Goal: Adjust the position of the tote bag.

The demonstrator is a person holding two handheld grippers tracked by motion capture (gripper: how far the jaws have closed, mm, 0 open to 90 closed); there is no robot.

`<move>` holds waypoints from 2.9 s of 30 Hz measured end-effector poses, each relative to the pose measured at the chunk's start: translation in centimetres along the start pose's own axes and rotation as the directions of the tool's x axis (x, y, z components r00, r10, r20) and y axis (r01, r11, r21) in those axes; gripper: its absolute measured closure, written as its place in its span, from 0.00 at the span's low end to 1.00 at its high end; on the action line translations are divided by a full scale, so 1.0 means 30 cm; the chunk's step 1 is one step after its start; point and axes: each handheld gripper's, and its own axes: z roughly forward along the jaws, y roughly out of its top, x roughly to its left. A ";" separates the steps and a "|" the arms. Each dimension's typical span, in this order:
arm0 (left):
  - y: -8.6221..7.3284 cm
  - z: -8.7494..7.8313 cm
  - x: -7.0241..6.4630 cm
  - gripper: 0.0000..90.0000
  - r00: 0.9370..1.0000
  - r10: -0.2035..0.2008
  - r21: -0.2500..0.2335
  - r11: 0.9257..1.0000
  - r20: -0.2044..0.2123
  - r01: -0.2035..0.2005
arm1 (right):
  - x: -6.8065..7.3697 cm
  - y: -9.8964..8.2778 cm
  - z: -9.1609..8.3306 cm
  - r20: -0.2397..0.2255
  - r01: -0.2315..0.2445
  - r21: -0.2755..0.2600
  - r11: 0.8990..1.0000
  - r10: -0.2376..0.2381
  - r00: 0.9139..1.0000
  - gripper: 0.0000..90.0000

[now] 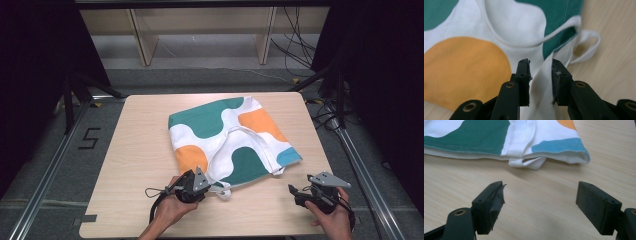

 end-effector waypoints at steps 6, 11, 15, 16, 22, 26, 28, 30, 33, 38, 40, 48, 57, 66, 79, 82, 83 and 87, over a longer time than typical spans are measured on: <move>-0.040 -0.022 0.016 0.77 0.999 -0.032 0.043 0.999 -0.021 0.033 | 0.001 -0.001 0.000 -0.001 -0.004 -0.001 1.000 0.004 1.000 0.26; -0.059 -0.020 0.013 0.78 0.999 -0.016 0.052 0.998 -0.040 0.018 | 0.003 0.000 -0.001 0.000 -0.010 0.001 1.000 0.010 1.000 0.26; -0.067 -0.042 0.027 0.95 0.997 0.012 0.054 0.999 -0.078 -0.008 | 0.001 0.002 0.000 0.003 -0.004 -0.002 1.000 0.004 1.000 0.26; -0.076 -0.042 0.031 0.95 0.997 0.003 0.033 0.999 -0.072 -0.001 | -0.002 0.002 0.000 0.009 0.007 0.000 1.000 -0.007 1.000 0.26; -0.124 -0.083 0.072 0.95 0.994 -0.039 0.027 0.999 -0.097 0.042 | -0.011 0.020 0.020 0.028 0.050 -0.020 0.999 -0.050 0.998 0.28; -0.154 -0.117 0.091 0.96 0.993 -0.075 -0.014 0.997 -0.089 0.074 | -0.007 0.033 0.044 0.032 0.072 0.001 0.997 -0.072 0.997 0.31; -0.159 -0.130 0.096 0.96 0.993 -0.085 -0.023 0.996 -0.080 0.084 | -0.002 0.041 0.064 0.040 0.108 0.014 0.994 -0.108 0.993 0.33; -0.160 -0.150 0.099 0.96 0.993 -0.081 -0.033 0.996 -0.091 0.078 | 0.003 0.045 0.081 0.036 0.144 0.027 0.989 -0.145 0.989 0.34; -0.166 -0.171 0.108 0.96 0.992 -0.083 -0.044 0.996 -0.091 0.079 | 0.015 0.052 0.103 0.038 0.193 0.059 0.979 -0.195 0.980 0.37; -0.177 -0.185 0.110 0.96 0.988 -0.114 -0.078 0.991 -0.103 0.106 | 0.018 0.067 0.131 0.014 0.203 0.059 0.977 -0.204 0.979 0.41; -0.175 -0.191 0.113 0.96 0.990 -0.097 -0.077 0.993 -0.103 0.090 | 0.027 0.080 0.138 0.025 0.211 0.040 0.977 -0.212 0.977 0.45; -0.190 -0.187 0.125 0.96 0.990 -0.096 -0.064 0.994 -0.101 0.090 | 0.062 0.130 0.211 0.049 0.310 0.044 0.950 -0.312 0.949 0.58; -0.221 -0.169 0.116 0.87 0.984 -0.079 -0.018 0.997 -0.159 0.077 | 0.075 0.160 0.163 0.068 0.337 -0.023 0.941 -0.335 0.940 0.93; -0.256 -0.151 0.142 0.67 0.976 -0.070 0.042 0.996 -0.208 0.080 | 0.106 0.160 0.063 0.032 0.300 -0.106 0.948 -0.298 0.954 0.93; -0.231 -0.224 0.170 0.96 0.968 -0.153 -0.158 0.980 -0.196 0.123 | 0.110 0.165 0.015 -0.006 0.278 -0.161 0.947 -0.282 0.959 0.93; -0.210 -0.250 0.180 0.96 0.970 -0.150 -0.166 0.979 -0.194 0.118 | 0.101 0.170 -0.001 -0.027 0.253 -0.185 0.950 -0.262 0.965 0.93; -0.202 -0.255 0.180 0.96 0.970 -0.160 -0.180 0.976 -0.183 0.127 | 0.100 0.170 -0.003 -0.024 0.245 -0.196 0.950 -0.254 0.967 0.93; -0.178 -0.278 0.181 0.96 0.970 -0.184 -0.222 0.964 -0.161 0.146 | 0.086 0.176 -0.019 -0.025 0.224 -0.206 0.953 -0.234 0.972 0.93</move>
